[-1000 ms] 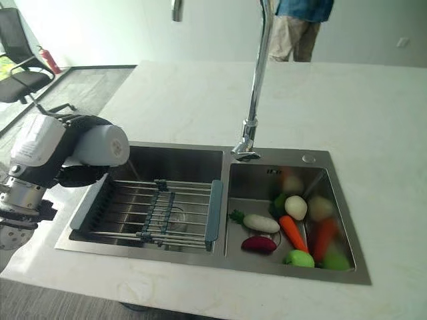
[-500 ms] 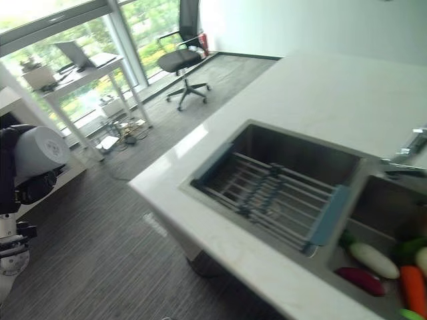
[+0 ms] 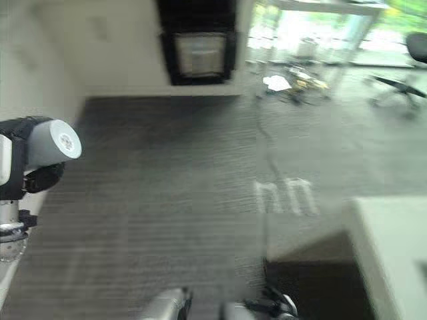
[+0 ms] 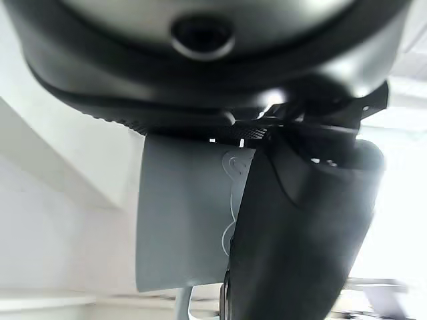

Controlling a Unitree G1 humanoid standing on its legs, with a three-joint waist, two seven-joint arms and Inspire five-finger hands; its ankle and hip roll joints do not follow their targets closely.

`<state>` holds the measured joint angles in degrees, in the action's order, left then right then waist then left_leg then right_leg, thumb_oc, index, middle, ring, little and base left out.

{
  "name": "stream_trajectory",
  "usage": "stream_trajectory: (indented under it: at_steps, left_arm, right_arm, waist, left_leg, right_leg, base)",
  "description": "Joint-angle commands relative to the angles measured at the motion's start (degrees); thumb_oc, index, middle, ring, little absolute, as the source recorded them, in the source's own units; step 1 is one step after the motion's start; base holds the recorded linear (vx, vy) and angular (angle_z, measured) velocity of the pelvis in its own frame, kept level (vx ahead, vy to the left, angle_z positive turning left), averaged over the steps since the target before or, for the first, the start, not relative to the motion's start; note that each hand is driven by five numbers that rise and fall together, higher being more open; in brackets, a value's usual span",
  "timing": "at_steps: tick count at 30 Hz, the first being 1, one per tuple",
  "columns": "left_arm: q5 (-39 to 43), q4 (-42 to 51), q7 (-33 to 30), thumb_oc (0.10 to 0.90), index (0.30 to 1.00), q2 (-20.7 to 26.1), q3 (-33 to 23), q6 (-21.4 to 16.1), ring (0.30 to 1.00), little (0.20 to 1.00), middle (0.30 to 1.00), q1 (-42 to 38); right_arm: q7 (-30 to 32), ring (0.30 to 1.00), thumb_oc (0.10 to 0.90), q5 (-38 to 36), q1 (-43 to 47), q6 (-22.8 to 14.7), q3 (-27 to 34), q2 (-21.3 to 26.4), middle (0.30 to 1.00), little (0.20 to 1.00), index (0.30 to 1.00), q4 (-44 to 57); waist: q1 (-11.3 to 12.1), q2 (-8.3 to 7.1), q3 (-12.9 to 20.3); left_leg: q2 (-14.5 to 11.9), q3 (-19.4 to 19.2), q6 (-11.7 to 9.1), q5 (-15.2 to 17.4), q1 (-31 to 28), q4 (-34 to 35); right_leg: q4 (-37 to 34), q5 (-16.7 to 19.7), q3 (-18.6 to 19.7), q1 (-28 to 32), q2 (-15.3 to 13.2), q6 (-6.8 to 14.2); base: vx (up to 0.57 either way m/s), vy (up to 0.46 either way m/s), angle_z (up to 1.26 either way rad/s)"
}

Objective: Place the dishes in the dishwasher.

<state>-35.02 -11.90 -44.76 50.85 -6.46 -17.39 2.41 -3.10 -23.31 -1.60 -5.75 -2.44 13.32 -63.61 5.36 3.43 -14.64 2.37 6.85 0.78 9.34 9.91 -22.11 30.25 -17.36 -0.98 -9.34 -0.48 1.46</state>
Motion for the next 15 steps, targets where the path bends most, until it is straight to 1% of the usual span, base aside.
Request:
stream_trajectory:
  at_steps: [1, 2, 3, 4, 5, 6, 7, 8, 9, 10, 12, 13, 14, 15]
  left_arm:
    - [-2.8, 9.07, -1.31, 0.4, 0.3, 3.66, -3.32, -4.42, 0.3, 0.3, 0.3, -5.07]
    - [-3.92, 11.09, 0.18, 0.4, 0.3, 3.02, -0.82, -3.31, 0.3, 0.3, 0.3, -6.43]
    - [-4.06, 11.74, 1.03, 0.4, 0.3, 2.65, 0.13, -3.98, 0.3, 0.3, 0.3, -7.33]
    - [-4.24, 12.13, 1.6, 0.4, 0.3, 2.19, 1.35, -5.07, 0.3, 0.3, 0.3, -8.73]
    - [-4.48, 12.99, 2.62, 0.4, 0.3, 1.55, 2.47, -5.31, 0.3, 0.3, 0.3, -10.18]
    - [-4.59, 14.5, 4.92, 0.4, 0.3, 0.65, 3.03, -5.23, 0.3, 0.3, 0.3, -11.34]
    - [-4.81, 14.88, 5.85, 0.4, 0.3, 0.52, 2.83, -6.18, 0.3, 0.3, 0.3, -11.44]
    - [-4.39, 14.69, 6.23, 0.4, 0.3, 0.85, 2.46, -7.38, 0.3, 0.3, 0.3, -11.35]
    - [-4.55, 15.25, 7.8, 0.4, 0.3, 0.68, 2.58, -8.65, 0.3, 0.3, 0.3, -11.35]
    - [-4.62, 15.56, 8.56, 0.4, 0.3, 0.51, 3.02, -9.08, 0.3, 0.3, 0.3, -11.83]
    - [-4.67, 16.28, 10.39, 0.4, 0.3, 0.86, 3.62, -9.38, 0.3, 0.3, 0.3, -12.94]
    - [-4.63, 16.06, 11.14, 0.4, 0.3, 0.97, 3.88, -10.35, 0.3, 0.3, 0.3, -13.65]
    - [-4.32, 16.19, 12.02, 0.4, 0.3, 1.08, 4.23, -10.41, 0.3, 0.3, 0.3, -14.11]
    - [-4.01, 16.42, 12.56, 0.4, 0.3, 1.11, 4.47, -10.37, 0.3, 0.3, 0.3, -14.46]
  right_arm:
    - [-3.65, 0.9, 0.8, -4.35, -0.03, 0.03, -0.79, 0.54, 0.9, 0.9, 0.9, -3.95]
    - [-3.77, 0.9, 0.8, -5.62, 1.06, 0.73, -0.34, 1.68, 0.9, 0.9, 0.9, -4.75]
    - [-3.85, 0.9, 0.8, -6.62, 1.02, 0.77, 0.13, 2.06, 0.9, 0.9, 0.9, -4.79]
    - [-3.81, 0.9, 0.8, -8.28, 0.92, 0.24, 0.53, 2.52, 0.9, 0.9, 0.9, -4.69]
    - [-4.43, 0.9, 0.8, -9.77, 0.92, 0.11, 1.42, 3.05, 0.9, 0.9, 0.9, -4.43]
    - [-5.21, 0.9, 0.8, -10.5, 1.25, 0.27, 2.58, 3.63, 0.9, 0.9, 0.9, -4.67]
    - [-6.15, 0.9, 0.8, -11.12, 1.49, 0.16, 2.83, 4.04, 0.9, 0.9, 0.9, -5.3]
    - [-6.34, 0.9, 0.8, -11.21, 1.84, 0.15, 3.27, 4.3, 0.9, 0.9, 0.9, -5.8]
    - [-6.6, 0.9, 0.8, -11.67, 1.9, 0.45, 4.41, 4.44, 0.9, 0.9, 0.9, -6.31]
    - [-7.17, 0.9, 0.8, -12.53, 1.76, 0.79, 4.86, 4.61, 0.9, 0.9, 0.9, -6.6]
    - [-9.15, 0.9, 0.8, -13.38, 1.2, 1.06, 5.44, 4.36, 0.9, 0.9, 0.9, -7.01]
    - [-10.17, 0.9, 0.8, -12.68, 0.96, 0.82, 5.4, 3.99, 0.9, 0.9, 0.9, -7.51]
    - [-11.18, 0.9, 0.8, -11.83, 0.59, 0.68, 5.27, 3.61, 0.9, 0.9, 0.9, -8.08]
    - [-11.74, 0.9, 0.8, -11.69, 0.37, 0.56, 5.15, 3.35, 0.9, 0.9, 0.9, -8.37]
  waist:
    - [-2.16, 1.36, 7.29]
    - [-1.69, 0.93, 7.35]
    - [-2.07, 0.79, 7.09]
    - [-2.77, 0.53, 6.68]
    - [-3.34, 0.29, 6.34]
    - [-3.35, 0.41, 5.78]
    - [-3.0, 0.75, 5.62]
    - [-3.04, 1.14, 5.94]
    - [-3.55, 1.77, 6.38]
    - [-3.89, 1.92, 6.6]
    - [-4.04, 1.9, 7.02]
    - [-4.21, 1.79, 7.55]
    - [-4.4, 1.47, 7.73]
    - [-4.62, 1.37, 8.01]
  left_leg:
    - [2.8, -4.17, 0.63, 5.51, -3.66, 4.92]
    - [1.8, -6.46, -0.07, 4.52, -3.52, 4.92]
    - [0.52, -9.89, -0.6, 3.59, -3.49, 4.92]
    - [-1.33, -14.44, -1.32, 2.79, -3.35, 4.92]
    - [-2.93, -17.08, -2.19, 2.0, -2.92, 4.92]
    - [-4.01, -15.77, -2.97, 1.74, -2.3, 4.92]
    - [-4.47, -13.69, -3.62, 1.19, -1.41, 4.92]
    - [-4.61, -13.34, -3.43, 1.35, -1.17, 4.92]
    - [-5.98, -14.04, -3.86, 1.97, -0.9, 4.92]
    - [-6.64, -14.6, -4.1, 2.06, -0.86, 4.92]
    - [-6.34, -13.85, -4.21, 2.93, -1.25, 4.92]
    - [-6.36, -14.48, -4.21, 3.48, -1.59, 4.92]
    - [-6.28, -14.89, -4.02, 4.3, -2.51, 4.92]
    - [-6.37, -15.13, -3.83, 4.11, -2.35, 4.92]
  right_leg:
    - [-13.06, 3.54, -7.85, 5.96, -3.51, 4.46]
    - [-13.06, 3.29, -9.07, 5.98, -4.36, 4.53]
    - [-13.06, 3.2, -10.0, 6.19, -4.92, 4.22]
    - [-13.06, 3.17, -11.61, 6.42, -5.78, 4.07]
    - [-13.06, 3.25, -12.84, 6.61, -6.5, 4.01]
    - [-13.06, 2.81, -13.17, 7.26, -6.72, 3.8]
    - [-13.06, 2.44, -12.46, 7.46, -6.4, 3.56]
    - [-13.06, 2.3, -12.62, 7.14, -6.2, 3.42]
    - [-13.06, 2.04, -13.68, 7.34, -6.37, 3.58]
    - [-13.06, 2.06, -14.38, 7.49, -6.62, 3.71]
    - [-13.06, 2.0, -15.0, 7.66, -7.27, 4.06]
    - [-13.06, 2.3, -15.79, 7.39, -8.06, 4.58]
    - [-13.06, 2.32, -15.77, 7.66, -8.66, 5.24]
    - [-13.06, 2.87, -15.73, 7.2, -8.83, 5.43]
  base:
    - [-0.01, -0.084, 0.73]
    - [-0.01, -0.055, 0.74]
    - [-0.04, -0.013, 0.88]
    - [-0.09, 0.048, 1.07]
    - [-0.14, 0.152, 1.64]
    - [-0.12, 0.215, 1.66]
    - [-0.08, 0.223, 1.5]
    - [-0.02, 0.179, 0.79]
    - [-0.01, 0.139, 0.29]
    - [0.01, 0.121, 0.03]
    - [0.02, 0.088, -0.2]
    - [0.05, 0.068, -0.37]
    - [0.03, 0.041, -0.34]
    - [0.03, 0.008, -0.19]
